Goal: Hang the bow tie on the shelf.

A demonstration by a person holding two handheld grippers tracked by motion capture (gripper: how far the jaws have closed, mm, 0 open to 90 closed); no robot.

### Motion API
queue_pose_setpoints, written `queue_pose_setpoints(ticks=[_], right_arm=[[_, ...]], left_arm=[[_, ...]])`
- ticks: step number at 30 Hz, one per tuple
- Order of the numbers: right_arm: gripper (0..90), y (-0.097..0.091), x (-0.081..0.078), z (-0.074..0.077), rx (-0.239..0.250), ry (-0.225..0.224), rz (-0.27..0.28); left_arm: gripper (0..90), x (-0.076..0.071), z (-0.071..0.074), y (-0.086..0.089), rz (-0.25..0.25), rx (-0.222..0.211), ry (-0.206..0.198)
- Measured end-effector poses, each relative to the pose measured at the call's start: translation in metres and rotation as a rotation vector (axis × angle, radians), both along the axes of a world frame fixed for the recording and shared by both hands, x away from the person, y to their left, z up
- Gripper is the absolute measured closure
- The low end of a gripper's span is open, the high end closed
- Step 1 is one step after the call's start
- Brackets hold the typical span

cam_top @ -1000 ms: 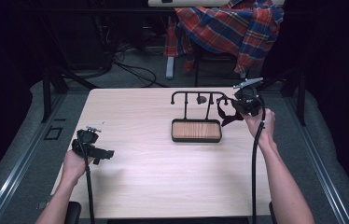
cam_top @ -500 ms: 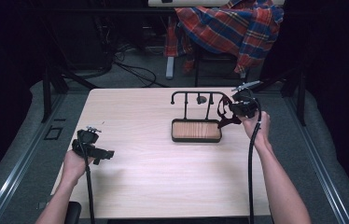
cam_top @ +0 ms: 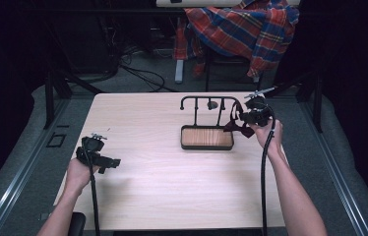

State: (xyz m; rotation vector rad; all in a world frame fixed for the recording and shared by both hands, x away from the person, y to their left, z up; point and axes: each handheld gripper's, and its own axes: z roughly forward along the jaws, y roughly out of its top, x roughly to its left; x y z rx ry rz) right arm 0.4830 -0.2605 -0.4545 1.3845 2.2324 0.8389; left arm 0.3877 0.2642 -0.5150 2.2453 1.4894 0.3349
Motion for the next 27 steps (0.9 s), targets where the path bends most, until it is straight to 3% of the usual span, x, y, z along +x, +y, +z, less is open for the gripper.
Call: queue_pose_setpoints(ticks=[16, 27], right_arm=[[70.0, -0.003, -0.006, 0.007, 0.034, -0.009, 0.025], [57.2, -0.010, -0.022, 0.022, 0.032, -0.007, 0.053]], left_arm=[[0.2, 0.000, 0.000, 0.000, -0.007, 0.001, -0.002], [0.2, -0.001, 0.001, 0.000, -0.007, -0.002, -0.002]])
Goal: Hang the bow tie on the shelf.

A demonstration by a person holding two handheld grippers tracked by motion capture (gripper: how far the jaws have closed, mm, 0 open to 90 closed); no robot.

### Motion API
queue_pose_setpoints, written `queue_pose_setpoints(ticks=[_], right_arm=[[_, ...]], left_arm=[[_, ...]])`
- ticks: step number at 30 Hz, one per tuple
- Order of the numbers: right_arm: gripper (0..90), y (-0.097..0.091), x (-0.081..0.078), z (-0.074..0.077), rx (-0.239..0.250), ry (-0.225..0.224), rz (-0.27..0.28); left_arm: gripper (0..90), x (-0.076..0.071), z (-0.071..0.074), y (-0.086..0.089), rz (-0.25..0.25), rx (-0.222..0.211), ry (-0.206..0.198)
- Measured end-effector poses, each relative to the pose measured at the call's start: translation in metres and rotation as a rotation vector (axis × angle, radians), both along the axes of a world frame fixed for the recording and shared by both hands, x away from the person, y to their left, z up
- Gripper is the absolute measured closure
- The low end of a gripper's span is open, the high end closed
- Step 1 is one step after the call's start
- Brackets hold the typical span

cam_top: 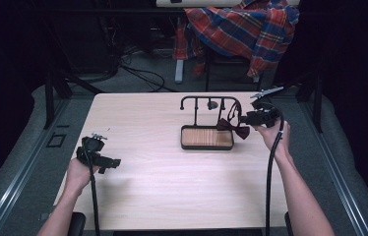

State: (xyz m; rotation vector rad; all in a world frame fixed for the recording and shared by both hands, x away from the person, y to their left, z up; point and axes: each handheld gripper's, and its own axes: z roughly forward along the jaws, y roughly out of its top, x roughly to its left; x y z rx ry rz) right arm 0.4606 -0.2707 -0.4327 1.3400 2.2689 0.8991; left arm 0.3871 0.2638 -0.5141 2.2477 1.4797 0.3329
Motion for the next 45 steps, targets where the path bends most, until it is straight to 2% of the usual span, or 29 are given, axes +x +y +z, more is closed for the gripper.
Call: queue_pose_setpoints(ticks=[11, 15, 18, 27, 31, 45], right_arm=[[42.4, -0.008, -0.022, 0.009, -0.016, 0.030, 0.027], [38.2, -0.004, -0.029, 0.011, -0.016, 0.032, 0.051], [33.8, 0.000, -0.035, 0.013, -0.032, 0.046, 0.072], [23.9, 0.010, -0.057, 0.011, -0.058, 0.052, 0.122], [20.7, 0.012, -0.064, 0.010, -0.073, 0.061, 0.138], [15.1, 0.018, -0.083, -0.002, -0.072, 0.080, 0.179]], left_arm=[[0.2, 0.000, 0.000, 0.000, 0.000, 0.000, -0.004], [0.2, 0.000, 0.000, 0.000, -0.001, -0.001, -0.002], [0.2, 0.000, 0.000, 0.000, -0.001, -0.001, -0.003], [0.2, 0.000, 0.001, 0.000, -0.004, 0.000, -0.002], [0.2, 0.000, 0.000, -0.001, -0.005, -0.001, -0.001], [0.2, 0.000, 0.000, -0.001, -0.003, -0.001, 0.000]])
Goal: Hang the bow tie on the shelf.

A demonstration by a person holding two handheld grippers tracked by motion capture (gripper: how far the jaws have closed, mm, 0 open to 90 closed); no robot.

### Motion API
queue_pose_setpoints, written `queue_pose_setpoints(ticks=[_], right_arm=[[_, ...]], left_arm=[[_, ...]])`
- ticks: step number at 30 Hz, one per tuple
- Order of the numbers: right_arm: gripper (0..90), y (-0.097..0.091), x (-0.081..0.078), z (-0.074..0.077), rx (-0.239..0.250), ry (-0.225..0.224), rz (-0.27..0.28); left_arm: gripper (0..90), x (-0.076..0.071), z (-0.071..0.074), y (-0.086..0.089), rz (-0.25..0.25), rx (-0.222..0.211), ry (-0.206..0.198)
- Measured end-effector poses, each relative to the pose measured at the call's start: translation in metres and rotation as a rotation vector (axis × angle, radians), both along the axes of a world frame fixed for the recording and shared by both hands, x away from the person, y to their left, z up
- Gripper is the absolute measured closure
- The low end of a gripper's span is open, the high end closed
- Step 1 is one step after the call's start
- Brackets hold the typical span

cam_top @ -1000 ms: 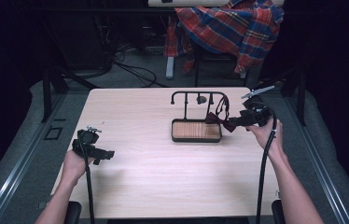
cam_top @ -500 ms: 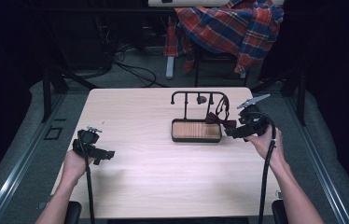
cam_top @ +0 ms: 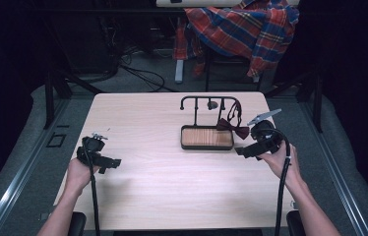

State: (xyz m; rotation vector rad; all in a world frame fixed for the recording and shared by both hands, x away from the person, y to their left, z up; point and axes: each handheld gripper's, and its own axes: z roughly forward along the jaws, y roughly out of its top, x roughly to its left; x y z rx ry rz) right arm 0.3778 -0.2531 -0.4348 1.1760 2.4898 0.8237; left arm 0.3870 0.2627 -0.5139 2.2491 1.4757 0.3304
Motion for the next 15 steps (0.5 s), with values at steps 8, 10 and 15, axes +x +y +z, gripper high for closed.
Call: queue_pose_setpoints(ticks=[8, 10, 15], right_arm=[[12.8, 0.005, -0.010, -0.011, -0.015, 0.035, 0.035], [11.3, 0.006, -0.011, -0.015, -0.022, 0.047, 0.041], [8.4, 0.010, -0.015, -0.022, -0.037, 0.076, 0.059]], left_arm=[[0.2, 0.000, 0.000, 0.000, 0.002, -0.001, 0.002], [0.2, 0.000, 0.000, 0.000, -0.001, 0.001, 0.002], [0.2, 0.000, 0.000, 0.000, 0.003, -0.001, 0.002]])
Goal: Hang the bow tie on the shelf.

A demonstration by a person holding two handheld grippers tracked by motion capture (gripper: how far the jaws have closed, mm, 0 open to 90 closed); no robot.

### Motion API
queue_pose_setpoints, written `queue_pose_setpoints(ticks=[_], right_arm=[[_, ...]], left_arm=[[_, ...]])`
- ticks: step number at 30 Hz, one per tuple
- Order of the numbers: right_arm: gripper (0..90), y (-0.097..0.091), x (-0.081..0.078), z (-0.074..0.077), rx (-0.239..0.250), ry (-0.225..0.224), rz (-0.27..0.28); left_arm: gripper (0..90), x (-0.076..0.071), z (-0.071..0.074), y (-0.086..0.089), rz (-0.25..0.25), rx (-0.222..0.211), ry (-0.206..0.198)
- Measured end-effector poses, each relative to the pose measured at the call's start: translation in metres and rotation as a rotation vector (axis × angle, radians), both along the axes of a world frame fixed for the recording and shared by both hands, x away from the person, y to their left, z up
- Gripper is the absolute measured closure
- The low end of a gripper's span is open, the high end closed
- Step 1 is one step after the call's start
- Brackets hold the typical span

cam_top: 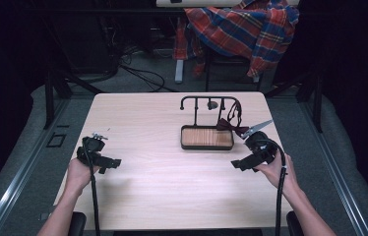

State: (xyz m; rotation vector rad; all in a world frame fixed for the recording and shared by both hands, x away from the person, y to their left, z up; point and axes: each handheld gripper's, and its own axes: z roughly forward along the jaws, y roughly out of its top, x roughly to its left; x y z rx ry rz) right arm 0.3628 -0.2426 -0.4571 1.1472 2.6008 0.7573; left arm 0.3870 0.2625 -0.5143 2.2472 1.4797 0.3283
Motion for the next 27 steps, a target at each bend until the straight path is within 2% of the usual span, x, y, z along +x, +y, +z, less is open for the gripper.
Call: queue_pose_setpoints(ticks=[6, 13, 16, 23, 27], right_arm=[[5.3, 0.002, -0.009, -0.010, -0.001, 0.030, 0.008], [1.0, 0.000, -0.022, -0.026, -0.030, 0.073, 0.019], [0.4, -0.001, -0.026, -0.031, -0.038, 0.069, 0.016], [0.5, 0.003, -0.023, -0.039, -0.076, 0.084, 0.036], [5.1, 0.001, -0.021, -0.040, -0.093, 0.083, 0.037]], left_arm=[[0.2, 0.000, 0.000, 0.000, 0.001, -0.002, -0.001], [0.2, 0.000, -0.001, -0.001, -0.007, 0.004, -0.001], [0.2, 0.000, -0.001, -0.001, -0.007, 0.006, 0.002], [0.2, 0.001, -0.001, -0.002, -0.011, 0.010, 0.006], [0.2, 0.001, -0.002, -0.003, -0.009, 0.007, 0.008]])
